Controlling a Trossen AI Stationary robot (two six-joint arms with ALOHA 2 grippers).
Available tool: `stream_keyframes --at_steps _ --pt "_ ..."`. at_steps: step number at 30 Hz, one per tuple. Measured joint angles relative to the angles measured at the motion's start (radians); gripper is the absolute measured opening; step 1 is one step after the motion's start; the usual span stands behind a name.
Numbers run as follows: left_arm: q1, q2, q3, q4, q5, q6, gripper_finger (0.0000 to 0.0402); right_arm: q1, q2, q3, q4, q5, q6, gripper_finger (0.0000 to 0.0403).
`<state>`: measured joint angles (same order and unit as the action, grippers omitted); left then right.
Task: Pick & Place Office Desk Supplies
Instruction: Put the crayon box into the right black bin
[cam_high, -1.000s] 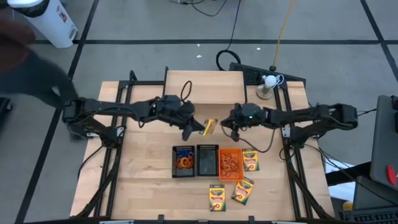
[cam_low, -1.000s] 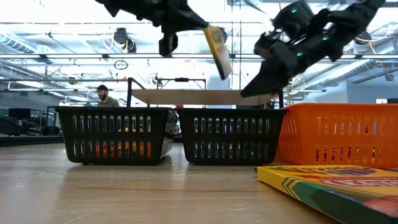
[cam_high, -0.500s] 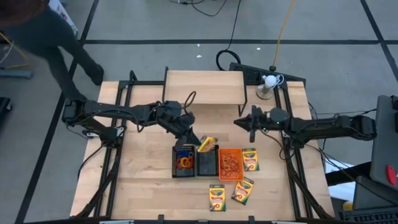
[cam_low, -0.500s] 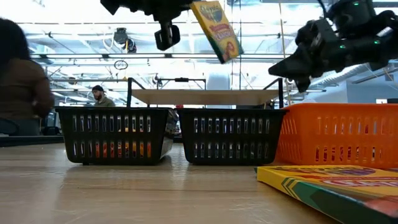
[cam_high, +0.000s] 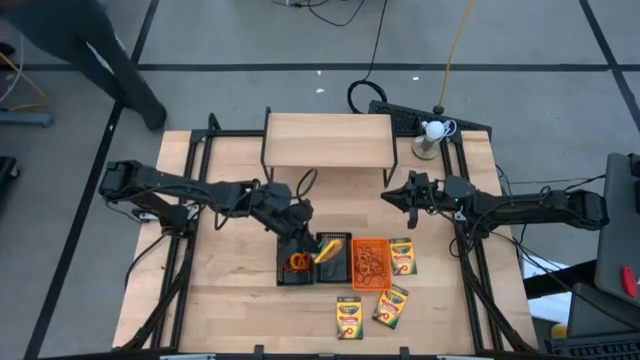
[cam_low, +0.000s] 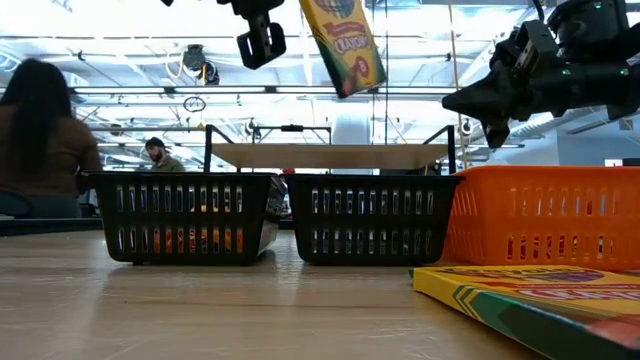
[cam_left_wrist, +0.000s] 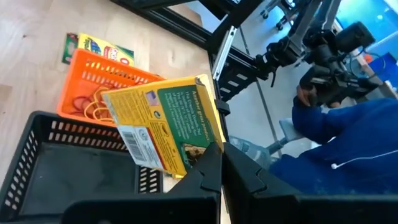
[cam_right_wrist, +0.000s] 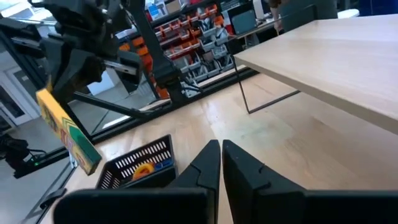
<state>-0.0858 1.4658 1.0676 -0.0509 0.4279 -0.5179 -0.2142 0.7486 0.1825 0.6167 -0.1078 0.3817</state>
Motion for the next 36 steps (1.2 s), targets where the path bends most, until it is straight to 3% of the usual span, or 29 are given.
stream_keyframes --at_steps 19,25,36 --pt "-0.106 0.024 0.000 0.041 -0.167 0.143 0.0001 0.000 0.001 0.000 -0.001 -0.002 0.000 0.0009" --pt "-0.126 0.123 0.000 0.156 -0.167 0.147 0.0001 0.002 0.001 0.000 0.000 -0.001 0.000 0.0009" --pt "-0.103 0.160 -0.001 0.126 -0.115 0.144 0.0001 0.033 0.002 0.000 0.016 0.001 -0.003 0.0009"
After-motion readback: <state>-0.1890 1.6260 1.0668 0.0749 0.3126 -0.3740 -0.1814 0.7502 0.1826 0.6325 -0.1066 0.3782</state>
